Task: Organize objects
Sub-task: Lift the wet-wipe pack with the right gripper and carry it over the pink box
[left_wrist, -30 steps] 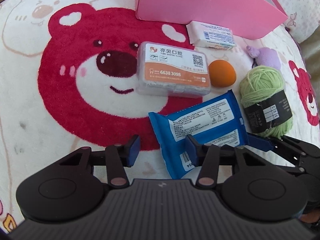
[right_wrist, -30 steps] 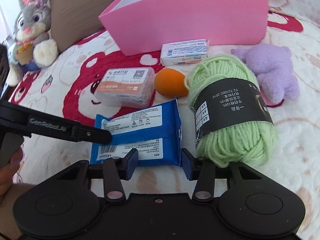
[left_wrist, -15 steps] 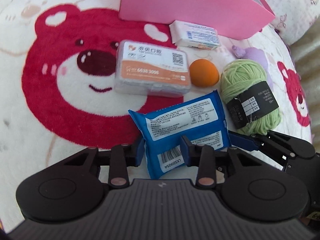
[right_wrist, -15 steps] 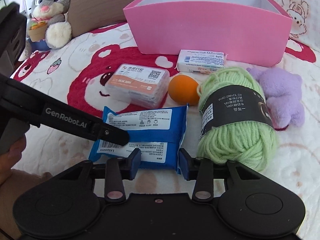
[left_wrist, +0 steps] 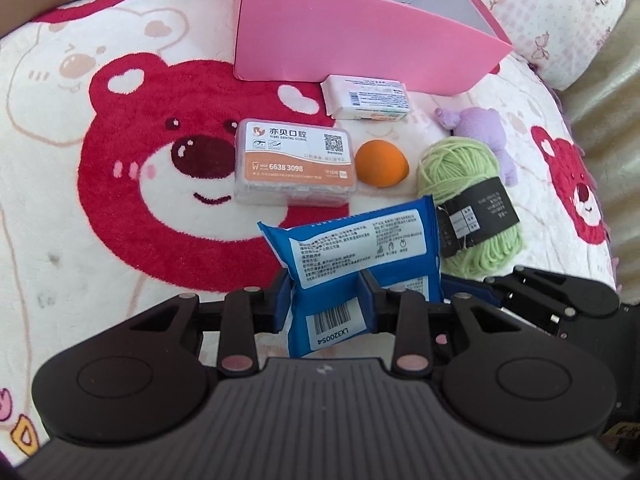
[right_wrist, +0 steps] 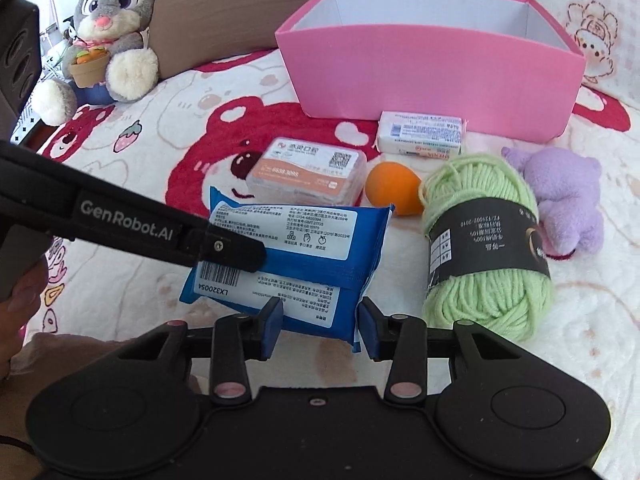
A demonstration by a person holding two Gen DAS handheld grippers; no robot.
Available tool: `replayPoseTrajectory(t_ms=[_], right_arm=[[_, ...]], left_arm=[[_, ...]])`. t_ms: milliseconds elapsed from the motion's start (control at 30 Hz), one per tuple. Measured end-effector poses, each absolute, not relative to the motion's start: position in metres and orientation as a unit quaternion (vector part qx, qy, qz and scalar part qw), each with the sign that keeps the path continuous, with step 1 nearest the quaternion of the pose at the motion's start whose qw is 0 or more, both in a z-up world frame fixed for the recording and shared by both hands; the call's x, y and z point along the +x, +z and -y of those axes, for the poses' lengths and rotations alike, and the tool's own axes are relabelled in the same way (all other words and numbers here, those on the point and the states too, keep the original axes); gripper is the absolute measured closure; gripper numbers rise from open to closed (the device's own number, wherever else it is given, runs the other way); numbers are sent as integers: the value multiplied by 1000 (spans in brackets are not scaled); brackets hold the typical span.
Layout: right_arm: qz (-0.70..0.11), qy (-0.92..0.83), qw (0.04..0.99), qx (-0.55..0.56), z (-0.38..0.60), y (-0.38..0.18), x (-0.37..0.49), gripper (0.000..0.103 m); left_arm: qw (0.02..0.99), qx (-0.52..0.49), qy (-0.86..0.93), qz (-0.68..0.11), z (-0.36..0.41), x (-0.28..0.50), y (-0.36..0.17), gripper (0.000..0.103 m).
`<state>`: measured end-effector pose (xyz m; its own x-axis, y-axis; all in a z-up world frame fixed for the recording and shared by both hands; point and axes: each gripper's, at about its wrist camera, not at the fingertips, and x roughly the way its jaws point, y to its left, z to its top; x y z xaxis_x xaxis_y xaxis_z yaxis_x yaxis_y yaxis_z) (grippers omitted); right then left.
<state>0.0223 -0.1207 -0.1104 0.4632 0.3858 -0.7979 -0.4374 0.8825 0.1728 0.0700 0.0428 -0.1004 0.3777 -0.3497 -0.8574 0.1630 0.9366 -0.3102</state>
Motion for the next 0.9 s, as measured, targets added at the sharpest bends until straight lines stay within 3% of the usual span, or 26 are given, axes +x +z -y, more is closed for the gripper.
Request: replayPoseTrajectory(t_ms=[900], right_arm=[[-427,240,872,-18,125,-26,0,46]], left_arm=[[840,-96,-208,-491,-58,45,-7,69]])
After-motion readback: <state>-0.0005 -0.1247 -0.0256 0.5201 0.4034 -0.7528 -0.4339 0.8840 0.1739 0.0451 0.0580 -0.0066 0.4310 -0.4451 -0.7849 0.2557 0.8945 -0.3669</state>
